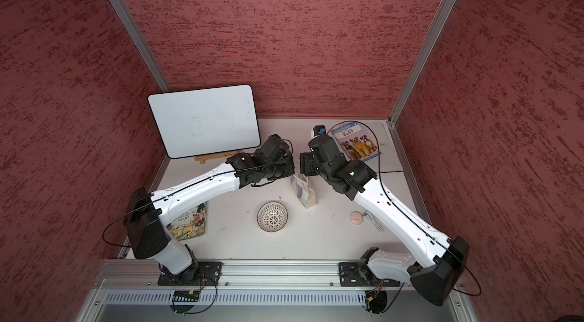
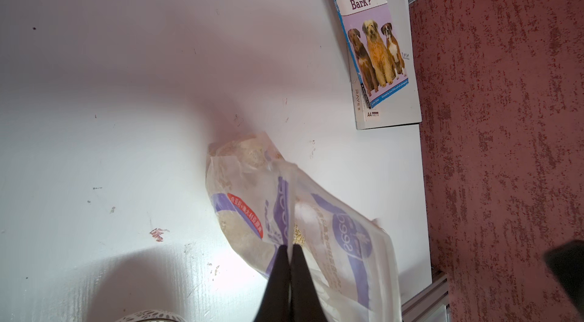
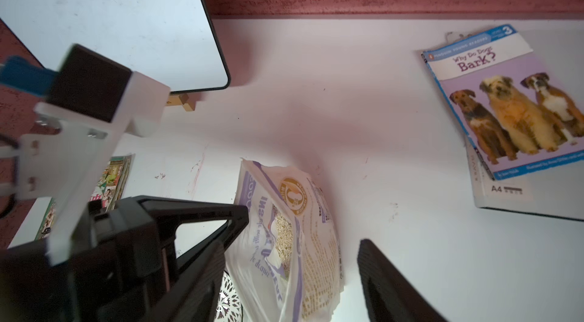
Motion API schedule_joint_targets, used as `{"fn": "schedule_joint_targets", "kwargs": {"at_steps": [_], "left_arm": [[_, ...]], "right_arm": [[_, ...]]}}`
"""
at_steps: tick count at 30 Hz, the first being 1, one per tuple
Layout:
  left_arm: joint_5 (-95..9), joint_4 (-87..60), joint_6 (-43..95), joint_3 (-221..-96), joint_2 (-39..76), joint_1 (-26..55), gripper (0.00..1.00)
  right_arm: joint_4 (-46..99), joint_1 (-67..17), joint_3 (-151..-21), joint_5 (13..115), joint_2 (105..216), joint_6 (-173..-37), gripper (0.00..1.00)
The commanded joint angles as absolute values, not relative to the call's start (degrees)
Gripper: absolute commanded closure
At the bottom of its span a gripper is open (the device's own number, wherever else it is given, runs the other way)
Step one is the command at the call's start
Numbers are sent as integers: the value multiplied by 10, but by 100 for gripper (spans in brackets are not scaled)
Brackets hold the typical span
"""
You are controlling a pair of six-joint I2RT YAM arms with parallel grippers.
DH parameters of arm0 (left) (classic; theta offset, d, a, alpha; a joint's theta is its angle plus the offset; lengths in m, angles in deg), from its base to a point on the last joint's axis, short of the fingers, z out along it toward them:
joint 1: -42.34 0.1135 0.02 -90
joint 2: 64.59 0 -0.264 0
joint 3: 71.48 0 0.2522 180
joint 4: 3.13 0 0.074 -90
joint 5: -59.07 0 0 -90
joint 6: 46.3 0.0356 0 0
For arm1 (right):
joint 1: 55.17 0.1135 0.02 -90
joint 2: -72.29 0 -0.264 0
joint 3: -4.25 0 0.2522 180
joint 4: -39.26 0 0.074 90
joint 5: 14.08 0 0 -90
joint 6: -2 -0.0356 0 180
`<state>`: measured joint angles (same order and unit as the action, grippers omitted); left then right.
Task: Pour the oats into the breakfast bowl
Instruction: Open the oats bag at the center of the board, then pick up the oats bag from the center of the board.
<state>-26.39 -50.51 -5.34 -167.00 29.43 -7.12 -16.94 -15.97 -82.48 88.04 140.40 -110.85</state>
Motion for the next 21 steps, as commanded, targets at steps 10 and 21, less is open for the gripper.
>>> {"fn": "schedule_joint_targets", "kwargs": {"at_steps": [10, 21], "left_arm": [[-275, -517, -40, -1692, 312, -69, 100], [-275, -521, -39, -1694, 314, -70, 100]], "right_arm": [[-137, -156, -614, 836, 1182, -1109, 6], [42, -142, -361, 831, 1057, -1166, 5]]}}
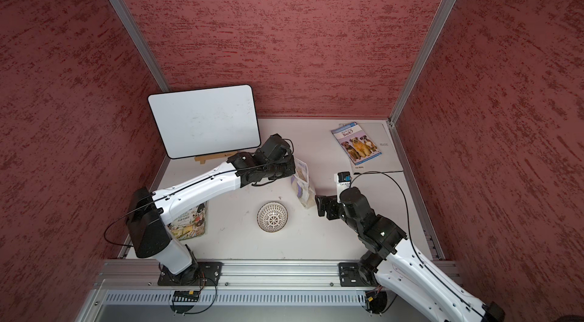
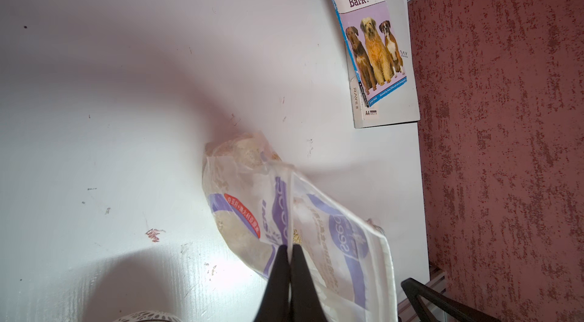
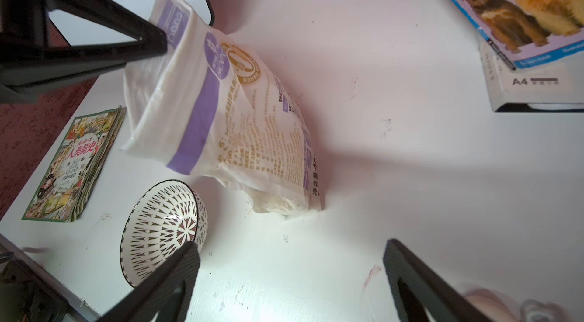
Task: Pour the oats into the breakfast bowl
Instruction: Pick up the oats bag from the center of the board.
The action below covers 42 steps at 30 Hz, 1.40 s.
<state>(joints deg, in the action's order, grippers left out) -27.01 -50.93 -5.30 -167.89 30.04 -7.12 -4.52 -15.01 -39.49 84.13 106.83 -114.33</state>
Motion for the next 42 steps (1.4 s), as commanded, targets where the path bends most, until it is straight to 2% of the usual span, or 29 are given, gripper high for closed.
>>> {"fn": "schedule_joint_targets", "kwargs": {"at_steps": [1, 15, 26, 42], "left_arm": [[-275, -521, -39, -1695, 315, -70, 100], [-281, -517, -39, -1701, 325, -71, 100], [-283, -513, -38, -1703, 332, -69, 100], [-287, -516, -35, -1702, 333, -59, 100]], "right_arm": [[63, -141, -340, 833, 1058, -1171, 5], [361, -103, -201, 908, 1162, -1134, 4], [526, -98, -207, 902, 1350, -1110, 5], [695, -98, -204, 909, 1543, -1079, 12]]}}
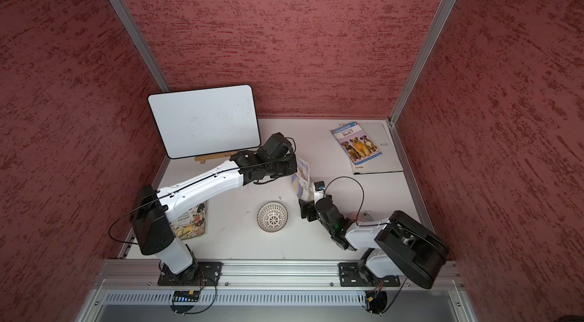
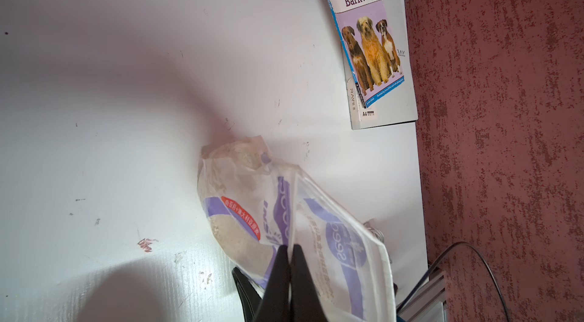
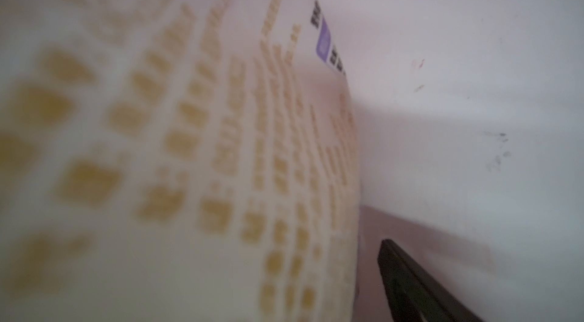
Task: Pour the oats into the breakfast bowl
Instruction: Pick up the oats bag from the center of the board.
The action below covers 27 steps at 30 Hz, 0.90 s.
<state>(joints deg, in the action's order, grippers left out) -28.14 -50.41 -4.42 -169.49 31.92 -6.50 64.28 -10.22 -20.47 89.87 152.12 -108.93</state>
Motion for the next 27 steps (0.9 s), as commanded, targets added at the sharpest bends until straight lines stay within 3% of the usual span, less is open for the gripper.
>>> {"fn": "schedule_joint_targets", "kwargs": {"at_steps": [1, 21, 27], "left_arm": [[-287, -516, -34, -1703, 333, -58, 100], [-289, -520, -37, -1698, 329, -44, 100], [-287, -522, -39, -1692, 325, -44, 100]], "right_arm": [[710, -97, -201, 907, 1553, -1078, 12], [827, -84, -207, 960, 1715, -1053, 17], [826, -84, -220, 954, 1724, -1042, 35]]}}
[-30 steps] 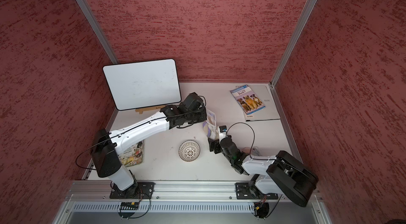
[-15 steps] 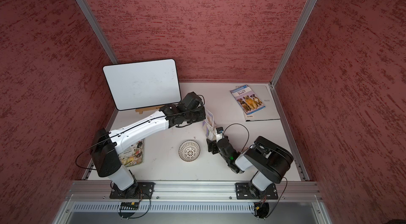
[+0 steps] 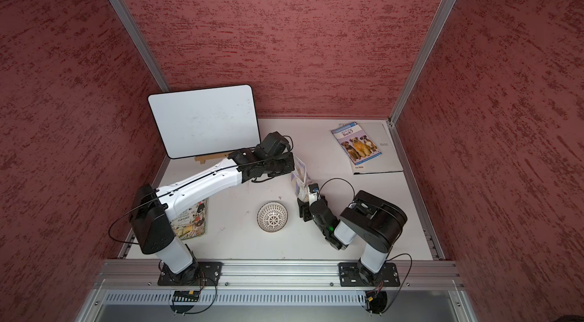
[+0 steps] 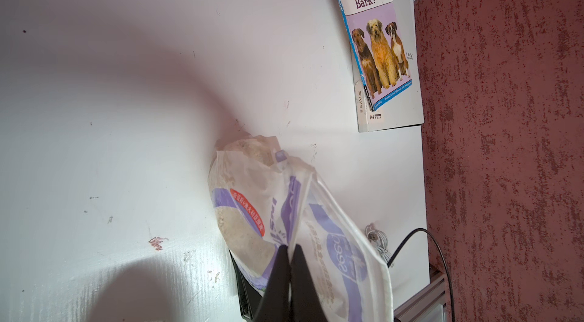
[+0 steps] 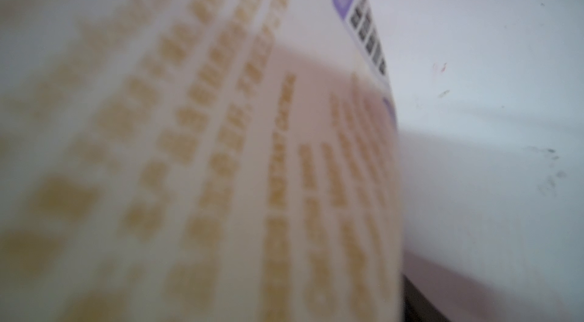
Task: Pour the oats into the breakfast bowl
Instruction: Pick up the oats bag from the center of the board.
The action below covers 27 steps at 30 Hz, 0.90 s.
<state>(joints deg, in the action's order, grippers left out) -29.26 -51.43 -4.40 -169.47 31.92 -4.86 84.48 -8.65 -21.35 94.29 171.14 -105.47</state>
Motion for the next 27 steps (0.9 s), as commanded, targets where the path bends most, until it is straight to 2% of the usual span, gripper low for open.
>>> {"fn": "schedule_joint_targets", "kwargs": {"at_steps": [1, 10, 20, 23, 27], "left_arm": [[-286, -523, -39, -1693, 325, -43, 100], [-278, -529, -40, -1694, 324, -39, 100], [-270, -546, -35, -1709, 313, -30, 100], [-269, -550, -33, -1713, 311, -24, 100], [-274, -550, -31, -1717, 313, -22, 100]], "right_arm": [[824, -84, -222, 953, 1724, -1039, 38], [815, -83, -224, 940, 1718, -1029, 65], [788, -83, -225, 933, 1699, -1031, 84], [776, -83, -223, 933, 1684, -1034, 100], [770, -83, -222, 935, 1676, -1035, 100]]}}
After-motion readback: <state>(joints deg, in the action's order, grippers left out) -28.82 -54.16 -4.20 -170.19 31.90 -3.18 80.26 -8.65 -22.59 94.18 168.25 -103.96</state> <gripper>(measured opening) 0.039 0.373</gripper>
